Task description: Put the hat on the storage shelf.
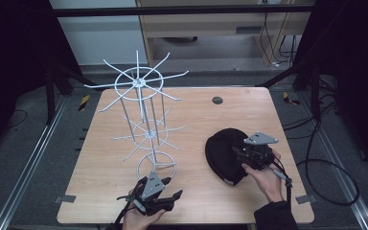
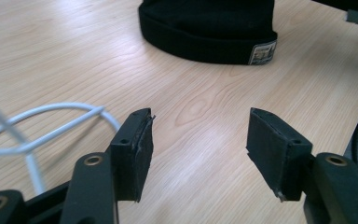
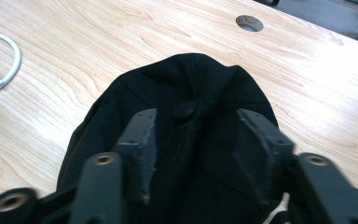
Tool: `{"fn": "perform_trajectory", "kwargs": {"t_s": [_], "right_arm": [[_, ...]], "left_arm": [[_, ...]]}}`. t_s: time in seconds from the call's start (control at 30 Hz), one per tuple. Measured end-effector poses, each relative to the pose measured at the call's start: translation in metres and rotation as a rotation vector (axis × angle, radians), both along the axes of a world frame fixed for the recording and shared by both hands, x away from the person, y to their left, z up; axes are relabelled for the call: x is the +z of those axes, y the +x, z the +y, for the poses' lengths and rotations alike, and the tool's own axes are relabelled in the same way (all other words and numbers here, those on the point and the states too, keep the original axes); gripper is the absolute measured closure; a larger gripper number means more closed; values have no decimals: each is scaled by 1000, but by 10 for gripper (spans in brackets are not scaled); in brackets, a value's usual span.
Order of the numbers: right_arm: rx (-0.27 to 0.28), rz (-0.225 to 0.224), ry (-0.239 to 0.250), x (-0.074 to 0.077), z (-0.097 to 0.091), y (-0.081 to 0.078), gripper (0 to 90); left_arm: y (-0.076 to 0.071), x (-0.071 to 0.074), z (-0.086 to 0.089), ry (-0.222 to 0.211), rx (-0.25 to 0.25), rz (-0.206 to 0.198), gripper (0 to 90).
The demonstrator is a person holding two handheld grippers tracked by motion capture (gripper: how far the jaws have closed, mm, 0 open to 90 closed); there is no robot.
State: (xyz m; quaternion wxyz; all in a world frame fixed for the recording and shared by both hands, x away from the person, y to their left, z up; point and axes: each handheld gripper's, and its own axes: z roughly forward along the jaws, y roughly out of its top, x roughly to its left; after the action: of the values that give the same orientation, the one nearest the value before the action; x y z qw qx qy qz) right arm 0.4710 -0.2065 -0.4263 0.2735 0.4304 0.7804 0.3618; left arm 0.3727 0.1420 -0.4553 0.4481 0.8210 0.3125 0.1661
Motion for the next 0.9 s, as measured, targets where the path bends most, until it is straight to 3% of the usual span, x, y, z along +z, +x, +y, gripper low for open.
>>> {"fn": "perform_trajectory", "kwargs": {"t_s": [0.13, 0.33, 0.53, 0.7, 0.8, 0.9], "right_arm": [[-4, 21, -4, -6, 6, 6, 370], [-29, 78, -10, -15, 15, 16, 401], [-65, 115, -26, -22, 19, 25, 543], [-94, 137, -31, -24, 18, 26, 749], [-99, 133, -35, -23, 16, 25, 817], [-101, 108, -30, -19, 13, 22, 845]], "left_arm": [[-3, 1, 15, 10, 22, -4, 385], [4, 4, 41, -12, 93, -14, 379], [7, 5, 65, -17, 149, -21, 375], [12, 4, 85, -18, 198, -24, 371], [15, 3, 94, -43, 229, -24, 369], [17, 2, 98, -34, 239, -27, 365]]}}
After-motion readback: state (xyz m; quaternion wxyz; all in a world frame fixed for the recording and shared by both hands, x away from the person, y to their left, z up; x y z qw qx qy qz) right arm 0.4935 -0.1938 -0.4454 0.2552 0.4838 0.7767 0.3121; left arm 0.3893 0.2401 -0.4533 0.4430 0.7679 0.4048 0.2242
